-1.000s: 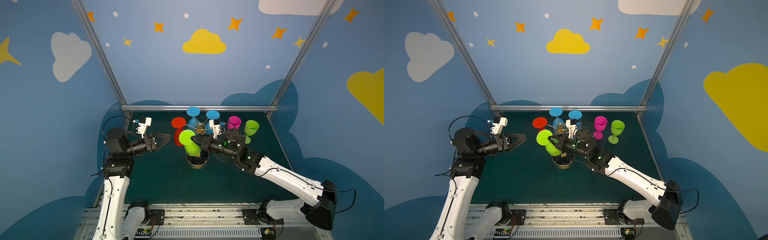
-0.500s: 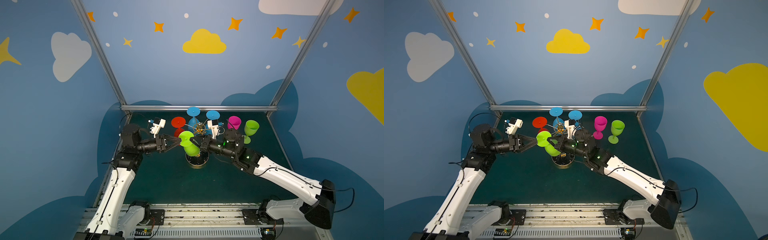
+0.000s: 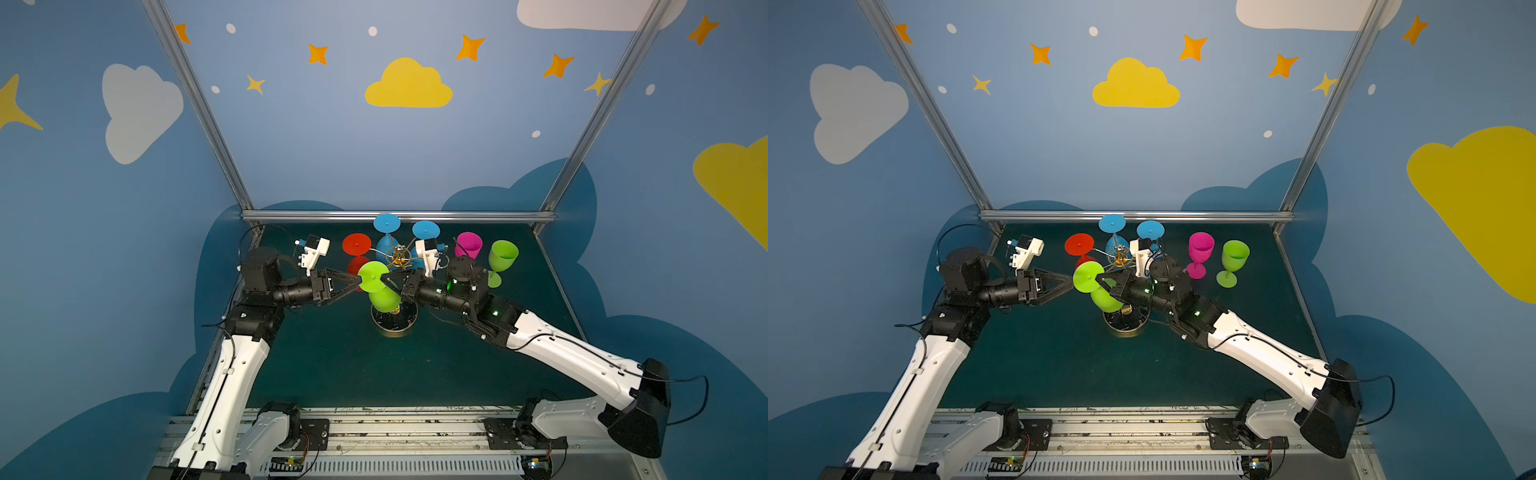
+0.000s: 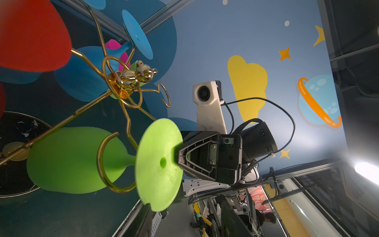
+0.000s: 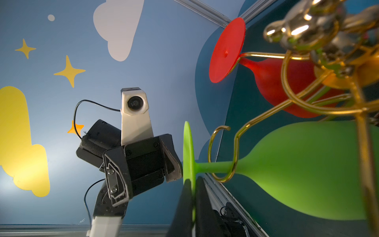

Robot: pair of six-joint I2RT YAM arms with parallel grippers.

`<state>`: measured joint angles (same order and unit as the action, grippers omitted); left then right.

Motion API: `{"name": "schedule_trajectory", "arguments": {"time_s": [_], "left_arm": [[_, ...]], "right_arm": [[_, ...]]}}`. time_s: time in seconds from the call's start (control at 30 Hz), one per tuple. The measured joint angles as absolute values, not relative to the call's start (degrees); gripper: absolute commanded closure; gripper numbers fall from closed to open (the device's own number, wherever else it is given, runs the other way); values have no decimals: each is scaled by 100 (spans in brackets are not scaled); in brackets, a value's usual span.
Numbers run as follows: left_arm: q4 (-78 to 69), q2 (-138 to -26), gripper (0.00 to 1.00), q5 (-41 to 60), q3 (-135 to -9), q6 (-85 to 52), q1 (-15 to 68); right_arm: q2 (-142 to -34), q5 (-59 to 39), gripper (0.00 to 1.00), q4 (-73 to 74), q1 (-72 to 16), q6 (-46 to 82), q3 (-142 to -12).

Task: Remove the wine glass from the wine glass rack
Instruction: 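Close the left gripper on the glass base beside the right gripper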

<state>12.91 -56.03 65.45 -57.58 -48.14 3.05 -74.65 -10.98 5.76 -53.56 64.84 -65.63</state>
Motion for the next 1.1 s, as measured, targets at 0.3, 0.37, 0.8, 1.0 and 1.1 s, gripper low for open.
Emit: {"name": "schedule_trajectory", "arguments": {"time_s": [0.3,0.37,0.8,1.0,1.1], "left_arm": [[1555,-5577,51,6425,-5765,-4689,150],[1487,-5625,51,6416,-5765,-4722,156],[1153,-6051,54,6241,-5765,-4869,506],[921,-6069,58,6193,-5765,-4993,528],[854,-6069,60,6189,-5769,-5061,528]], "right_arm": [[-7419,-1127,100,578,-5332,6460,-6563],[-7419,-1153,100,578,-5330,6449,-6563],[-7419,-1308,100,674,-5325,6423,-6560],[-7419,-1363,100,915,-5317,6401,-6560],[-7419,-1387,100,921,-5312,6401,-6560]]}}
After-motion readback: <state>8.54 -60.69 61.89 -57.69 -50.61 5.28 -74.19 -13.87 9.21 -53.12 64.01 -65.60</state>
